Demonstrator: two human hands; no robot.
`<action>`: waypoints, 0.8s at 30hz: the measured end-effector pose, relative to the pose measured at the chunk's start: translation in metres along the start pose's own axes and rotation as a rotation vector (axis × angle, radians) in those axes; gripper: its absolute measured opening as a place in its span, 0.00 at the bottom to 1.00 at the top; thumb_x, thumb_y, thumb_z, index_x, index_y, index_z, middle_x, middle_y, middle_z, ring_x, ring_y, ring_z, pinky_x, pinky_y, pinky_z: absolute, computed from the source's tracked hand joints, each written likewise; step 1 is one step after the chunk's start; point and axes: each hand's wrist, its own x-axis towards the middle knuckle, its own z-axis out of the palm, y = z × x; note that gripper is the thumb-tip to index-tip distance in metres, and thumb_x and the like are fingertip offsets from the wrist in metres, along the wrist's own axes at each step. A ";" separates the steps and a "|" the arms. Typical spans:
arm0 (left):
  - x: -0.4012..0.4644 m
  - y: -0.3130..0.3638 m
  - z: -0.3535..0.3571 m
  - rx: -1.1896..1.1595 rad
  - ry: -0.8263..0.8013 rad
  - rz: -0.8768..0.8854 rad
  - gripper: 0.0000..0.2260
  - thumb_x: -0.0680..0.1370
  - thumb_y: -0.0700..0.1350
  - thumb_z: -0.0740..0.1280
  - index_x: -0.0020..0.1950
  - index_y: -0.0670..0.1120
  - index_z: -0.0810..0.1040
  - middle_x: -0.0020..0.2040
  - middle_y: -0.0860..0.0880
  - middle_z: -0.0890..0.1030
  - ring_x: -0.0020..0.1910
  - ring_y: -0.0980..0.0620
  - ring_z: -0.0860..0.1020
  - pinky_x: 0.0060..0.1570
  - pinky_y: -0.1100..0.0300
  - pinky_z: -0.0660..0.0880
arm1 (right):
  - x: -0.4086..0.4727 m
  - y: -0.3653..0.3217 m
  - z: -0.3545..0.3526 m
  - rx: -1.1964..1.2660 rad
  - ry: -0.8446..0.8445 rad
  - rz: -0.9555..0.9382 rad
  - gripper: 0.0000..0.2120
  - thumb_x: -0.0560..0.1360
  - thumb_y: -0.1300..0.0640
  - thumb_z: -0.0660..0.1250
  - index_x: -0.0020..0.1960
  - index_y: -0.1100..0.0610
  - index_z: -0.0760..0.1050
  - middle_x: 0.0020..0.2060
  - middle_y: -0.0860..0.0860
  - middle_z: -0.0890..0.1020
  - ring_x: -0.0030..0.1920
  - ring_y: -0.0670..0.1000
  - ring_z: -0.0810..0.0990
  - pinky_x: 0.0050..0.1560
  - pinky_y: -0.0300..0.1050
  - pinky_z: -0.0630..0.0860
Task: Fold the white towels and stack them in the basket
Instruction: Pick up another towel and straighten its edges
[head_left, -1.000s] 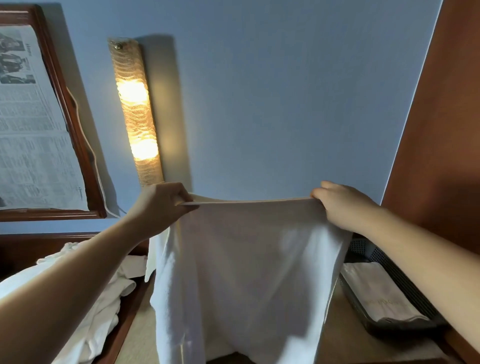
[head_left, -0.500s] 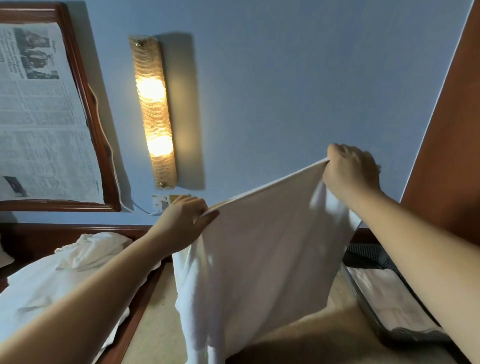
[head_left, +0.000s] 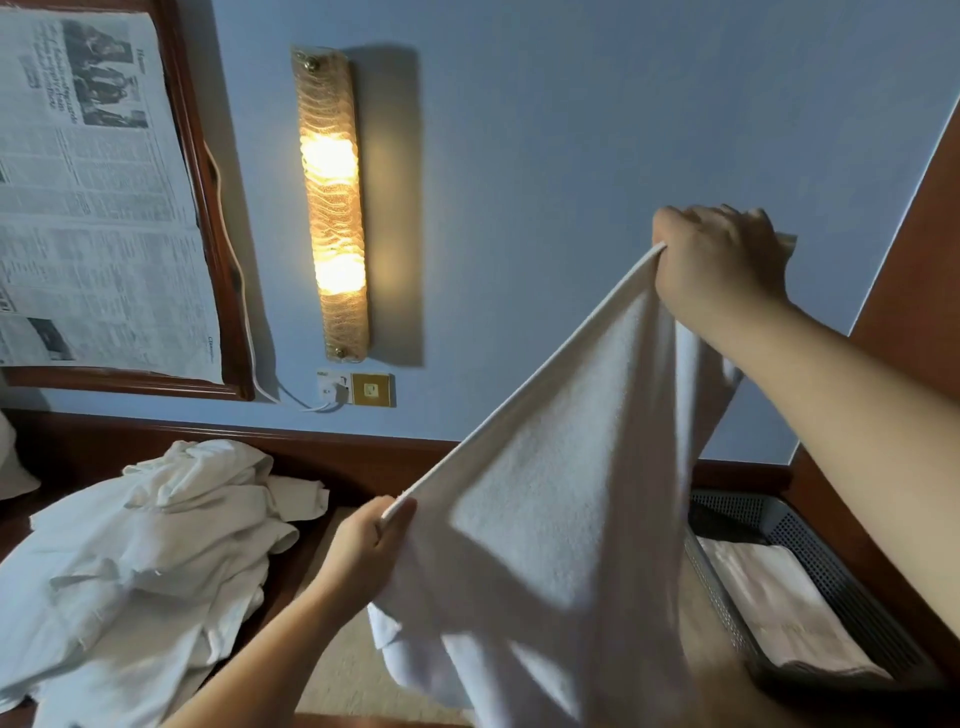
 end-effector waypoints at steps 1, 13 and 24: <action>0.008 0.004 -0.007 0.033 0.030 0.047 0.29 0.79 0.70 0.57 0.39 0.45 0.73 0.34 0.45 0.76 0.35 0.51 0.76 0.32 0.60 0.68 | -0.004 0.007 0.002 -0.010 -0.052 0.007 0.08 0.66 0.68 0.55 0.41 0.60 0.69 0.34 0.59 0.75 0.38 0.63 0.74 0.45 0.54 0.64; 0.098 0.038 -0.116 0.560 -0.041 0.795 0.19 0.80 0.60 0.67 0.35 0.52 0.70 0.36 0.59 0.64 0.29 0.57 0.65 0.30 0.63 0.64 | -0.076 0.044 0.013 0.195 -0.410 0.448 0.06 0.69 0.70 0.59 0.42 0.61 0.68 0.38 0.57 0.73 0.39 0.61 0.72 0.39 0.49 0.72; 0.086 0.041 -0.139 0.389 -0.113 0.351 0.23 0.72 0.61 0.75 0.22 0.53 0.74 0.26 0.53 0.72 0.26 0.54 0.69 0.29 0.64 0.67 | -0.102 0.048 0.020 0.049 -0.363 0.295 0.09 0.69 0.71 0.60 0.40 0.58 0.66 0.33 0.55 0.71 0.30 0.57 0.68 0.33 0.45 0.61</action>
